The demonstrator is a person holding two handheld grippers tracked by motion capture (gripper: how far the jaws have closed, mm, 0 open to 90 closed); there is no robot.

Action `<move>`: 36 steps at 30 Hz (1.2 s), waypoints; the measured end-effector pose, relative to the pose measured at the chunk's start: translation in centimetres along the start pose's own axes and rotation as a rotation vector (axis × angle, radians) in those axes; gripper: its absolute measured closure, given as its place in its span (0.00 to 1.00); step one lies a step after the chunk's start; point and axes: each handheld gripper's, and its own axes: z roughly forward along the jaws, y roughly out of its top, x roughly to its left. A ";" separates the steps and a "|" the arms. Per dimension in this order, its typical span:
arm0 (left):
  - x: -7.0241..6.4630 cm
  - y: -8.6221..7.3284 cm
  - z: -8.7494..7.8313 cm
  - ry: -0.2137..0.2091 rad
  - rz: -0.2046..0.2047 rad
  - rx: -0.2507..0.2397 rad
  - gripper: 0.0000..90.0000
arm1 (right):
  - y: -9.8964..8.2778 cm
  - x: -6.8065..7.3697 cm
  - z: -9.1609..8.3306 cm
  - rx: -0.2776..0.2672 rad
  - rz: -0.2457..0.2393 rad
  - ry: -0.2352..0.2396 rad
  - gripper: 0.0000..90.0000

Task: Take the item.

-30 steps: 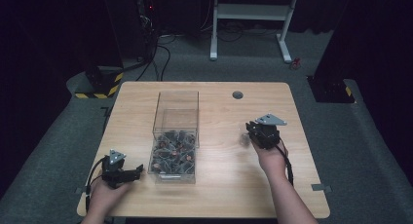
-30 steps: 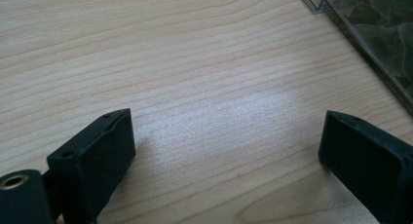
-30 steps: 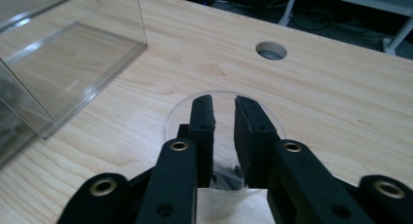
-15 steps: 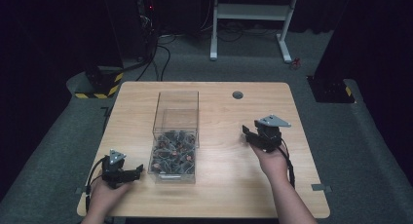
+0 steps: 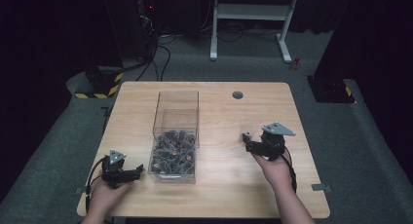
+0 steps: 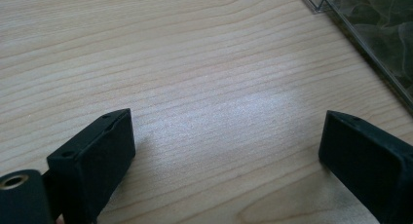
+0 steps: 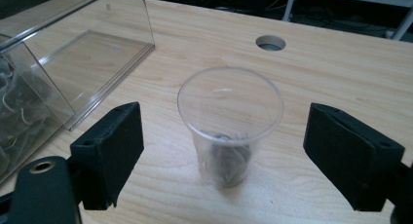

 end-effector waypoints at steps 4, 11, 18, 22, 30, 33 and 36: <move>0.0 0.0 0.0 0.000 0.000 0.000 0.07 | -0.9 -0.1 -0.3 0.024 -0.006 -0.019 0.16; 0.0 0.0 0.0 0.000 -0.003 -0.003 0.07 | -3.0 -0.5 -0.7 0.046 0.001 -0.032 0.16; 0.0 0.0 0.0 0.000 -0.003 -0.003 0.07 | -5.4 -0.7 -0.8 0.080 0.003 -0.045 0.16; 0.0 0.0 0.0 0.000 -0.004 -0.003 0.07 | -6.8 -0.8 -0.8 0.108 -0.005 -0.037 0.16; 0.0 0.0 0.0 0.000 -0.003 -0.002 0.07 | -10.0 -0.9 -0.9 0.199 0.006 -0.036 0.16; 0.0 0.0 0.0 0.000 -0.004 -0.003 0.07 | -10.3 -0.7 -1.3 0.210 -0.003 -0.048 0.16; 0.0 0.0 0.0 0.000 -0.004 -0.003 0.07 | -10.5 -0.5 -1.4 0.254 0.000 -0.052 0.16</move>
